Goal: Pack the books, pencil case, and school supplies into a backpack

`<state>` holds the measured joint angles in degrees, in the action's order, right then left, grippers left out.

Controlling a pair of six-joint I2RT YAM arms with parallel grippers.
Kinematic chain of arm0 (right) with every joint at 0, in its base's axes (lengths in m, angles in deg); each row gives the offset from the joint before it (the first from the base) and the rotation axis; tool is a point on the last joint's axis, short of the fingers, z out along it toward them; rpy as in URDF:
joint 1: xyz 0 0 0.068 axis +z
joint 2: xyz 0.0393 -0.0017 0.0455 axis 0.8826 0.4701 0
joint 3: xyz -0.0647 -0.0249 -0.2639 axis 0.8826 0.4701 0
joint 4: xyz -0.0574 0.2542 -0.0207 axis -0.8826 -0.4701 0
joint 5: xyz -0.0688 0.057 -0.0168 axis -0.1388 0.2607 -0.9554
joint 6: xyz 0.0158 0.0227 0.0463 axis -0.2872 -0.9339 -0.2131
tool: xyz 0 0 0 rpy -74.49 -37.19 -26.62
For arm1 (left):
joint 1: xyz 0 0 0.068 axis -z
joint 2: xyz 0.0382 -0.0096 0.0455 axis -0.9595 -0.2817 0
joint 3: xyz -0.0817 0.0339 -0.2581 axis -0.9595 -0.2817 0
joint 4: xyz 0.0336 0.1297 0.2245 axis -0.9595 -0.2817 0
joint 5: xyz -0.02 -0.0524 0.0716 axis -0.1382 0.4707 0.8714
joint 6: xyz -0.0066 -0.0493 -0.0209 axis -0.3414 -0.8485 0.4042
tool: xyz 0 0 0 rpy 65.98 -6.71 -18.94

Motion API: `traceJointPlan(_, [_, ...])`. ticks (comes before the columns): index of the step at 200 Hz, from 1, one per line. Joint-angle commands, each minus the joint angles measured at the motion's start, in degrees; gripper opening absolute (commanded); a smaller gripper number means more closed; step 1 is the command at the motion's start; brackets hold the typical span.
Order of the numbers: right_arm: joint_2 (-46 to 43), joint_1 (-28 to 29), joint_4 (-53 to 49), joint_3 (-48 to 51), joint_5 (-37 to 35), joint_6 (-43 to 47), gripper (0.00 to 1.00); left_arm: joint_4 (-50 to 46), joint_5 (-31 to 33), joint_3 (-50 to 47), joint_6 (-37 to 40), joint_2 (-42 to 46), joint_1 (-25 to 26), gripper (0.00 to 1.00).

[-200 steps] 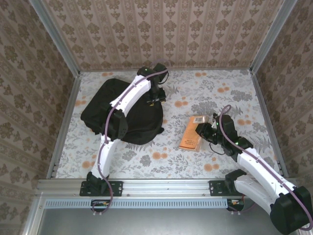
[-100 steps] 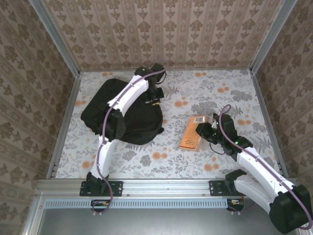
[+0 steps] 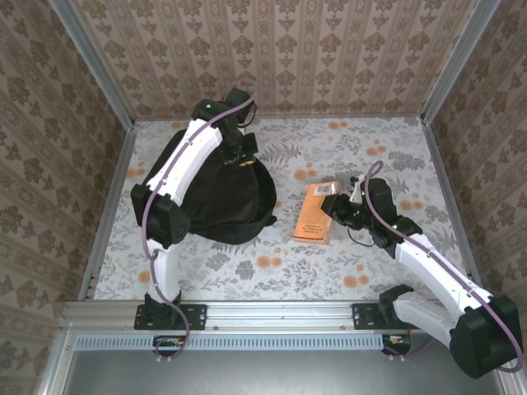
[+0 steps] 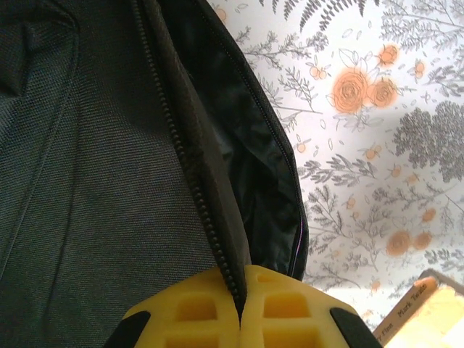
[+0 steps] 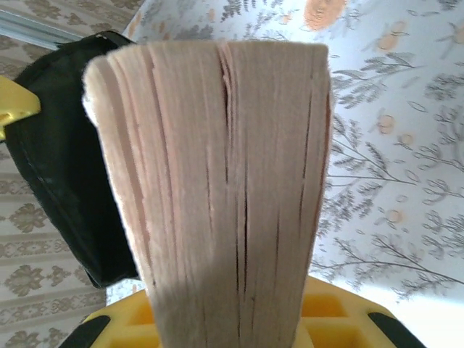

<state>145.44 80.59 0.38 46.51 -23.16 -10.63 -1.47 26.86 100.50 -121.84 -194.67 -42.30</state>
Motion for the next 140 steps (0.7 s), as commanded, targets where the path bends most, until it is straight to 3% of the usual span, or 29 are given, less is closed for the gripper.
traceJointPlan(1, [2.09, 1.24, 7.19, -4.55, 2.44, -2.60, 0.00, -1.17, -5.14, -0.96, 2.13, 3.43, -1.27, 0.00])
traceJointPlan(34, [8.70, 5.74, 12.84, -11.29, -1.03, -2.99, 0.00, 2.36, -16.09, -3.07, 1.48, 6.61, -4.01, 0.00])
traceJointPlan(80, [21.64, 13.34, 12.80, -23.28, -10.60, -0.38, 0.00, 8.95, -27.55, -7.10, -4.25, 10.36, -8.30, 0.00])
traceJointPlan(140, [39.39, 21.41, 14.12, -33.38, -14.08, -3.89, 0.00, 24.90, -33.58, -17.55, -19.58, 15.83, -10.68, 0.00])
